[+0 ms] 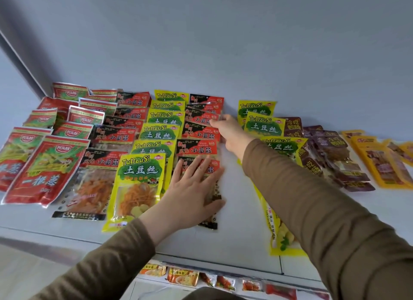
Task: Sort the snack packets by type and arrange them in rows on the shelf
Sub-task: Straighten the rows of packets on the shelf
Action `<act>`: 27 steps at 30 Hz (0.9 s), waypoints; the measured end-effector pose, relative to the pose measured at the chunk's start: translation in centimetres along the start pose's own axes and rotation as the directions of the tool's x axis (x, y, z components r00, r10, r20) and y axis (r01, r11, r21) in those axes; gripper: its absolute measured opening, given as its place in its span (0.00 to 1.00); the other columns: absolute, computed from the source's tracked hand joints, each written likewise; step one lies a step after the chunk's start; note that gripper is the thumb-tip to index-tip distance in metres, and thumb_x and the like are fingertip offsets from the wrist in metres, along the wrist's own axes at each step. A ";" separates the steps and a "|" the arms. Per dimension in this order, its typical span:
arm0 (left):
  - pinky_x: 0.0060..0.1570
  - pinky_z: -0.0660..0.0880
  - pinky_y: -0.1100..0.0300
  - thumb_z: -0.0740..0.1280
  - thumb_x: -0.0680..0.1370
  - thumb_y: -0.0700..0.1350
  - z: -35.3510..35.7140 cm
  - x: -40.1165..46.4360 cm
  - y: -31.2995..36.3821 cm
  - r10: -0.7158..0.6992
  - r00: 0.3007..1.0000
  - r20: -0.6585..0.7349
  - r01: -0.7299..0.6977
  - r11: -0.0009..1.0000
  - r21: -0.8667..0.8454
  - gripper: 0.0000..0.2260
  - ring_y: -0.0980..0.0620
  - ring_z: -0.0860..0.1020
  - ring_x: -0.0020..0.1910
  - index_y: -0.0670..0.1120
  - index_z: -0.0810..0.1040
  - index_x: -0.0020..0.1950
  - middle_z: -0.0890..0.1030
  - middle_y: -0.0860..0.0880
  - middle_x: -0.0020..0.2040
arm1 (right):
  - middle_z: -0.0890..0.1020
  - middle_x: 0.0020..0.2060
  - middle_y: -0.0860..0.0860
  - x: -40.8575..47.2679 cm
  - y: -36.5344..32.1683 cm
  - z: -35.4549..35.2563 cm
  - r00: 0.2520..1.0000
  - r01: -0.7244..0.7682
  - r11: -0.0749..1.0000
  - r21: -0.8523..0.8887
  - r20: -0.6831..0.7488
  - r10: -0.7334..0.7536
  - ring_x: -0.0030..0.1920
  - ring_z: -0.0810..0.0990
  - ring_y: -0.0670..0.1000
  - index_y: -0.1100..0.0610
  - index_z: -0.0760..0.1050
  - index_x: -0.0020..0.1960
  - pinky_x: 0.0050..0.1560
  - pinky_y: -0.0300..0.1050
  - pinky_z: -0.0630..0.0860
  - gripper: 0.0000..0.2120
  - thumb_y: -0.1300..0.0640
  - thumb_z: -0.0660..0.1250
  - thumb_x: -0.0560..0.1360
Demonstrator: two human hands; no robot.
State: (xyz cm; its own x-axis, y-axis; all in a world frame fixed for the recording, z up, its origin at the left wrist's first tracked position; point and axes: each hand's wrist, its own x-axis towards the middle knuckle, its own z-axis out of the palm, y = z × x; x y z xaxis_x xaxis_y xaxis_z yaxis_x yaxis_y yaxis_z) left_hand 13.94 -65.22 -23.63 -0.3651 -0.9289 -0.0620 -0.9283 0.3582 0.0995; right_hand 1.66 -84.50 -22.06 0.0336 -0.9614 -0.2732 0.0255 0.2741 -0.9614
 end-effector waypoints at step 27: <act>0.80 0.41 0.42 0.35 0.80 0.61 0.4 -6.1 -4.6 -0.308 0.939 -0.155 0.320 0.946 0.055 0.30 0.43 0.37 0.82 0.57 0.37 0.83 0.42 0.45 0.84 | 0.80 0.58 0.55 -2.7 1.8 1.2 0.979 0.086 0.996 0.018 -0.188 -0.081 0.58 0.82 0.57 0.59 0.65 0.73 0.59 0.61 0.80 0.28 0.66 0.71 0.76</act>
State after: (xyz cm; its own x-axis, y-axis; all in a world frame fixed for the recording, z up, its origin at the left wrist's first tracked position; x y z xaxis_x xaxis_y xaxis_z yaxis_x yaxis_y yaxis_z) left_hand 20.47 -61.15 -24.07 -0.0458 -0.9968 0.0655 -0.9987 0.0471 0.0197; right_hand 2.77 -81.37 -23.03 -0.1569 -0.9680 -0.1958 0.0461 0.1909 -0.9805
